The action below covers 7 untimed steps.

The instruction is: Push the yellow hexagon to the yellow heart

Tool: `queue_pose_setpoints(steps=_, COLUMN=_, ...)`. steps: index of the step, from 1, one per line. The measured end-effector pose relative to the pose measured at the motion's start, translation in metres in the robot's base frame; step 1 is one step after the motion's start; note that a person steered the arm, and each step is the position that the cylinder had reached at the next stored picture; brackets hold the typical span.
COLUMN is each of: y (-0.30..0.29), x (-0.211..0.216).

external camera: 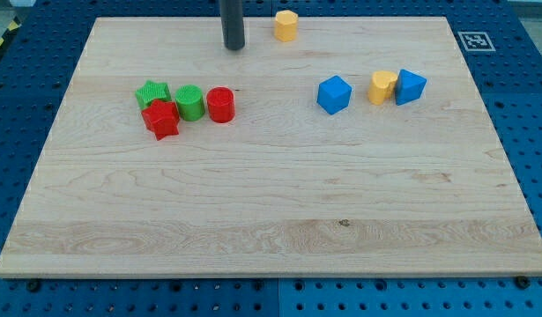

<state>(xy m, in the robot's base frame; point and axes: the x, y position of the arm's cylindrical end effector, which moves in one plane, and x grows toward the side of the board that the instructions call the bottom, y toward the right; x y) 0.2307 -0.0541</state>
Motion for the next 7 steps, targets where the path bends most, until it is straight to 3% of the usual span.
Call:
queue_pose_setpoints(steps=1, y=0.027, x=-0.037)
queue_pose_setpoints(steps=3, y=0.087, x=-0.038)
queue_pose_setpoints(steps=5, y=0.069, x=-0.036)
queue_pose_setpoints(steps=7, y=0.078, x=0.014)
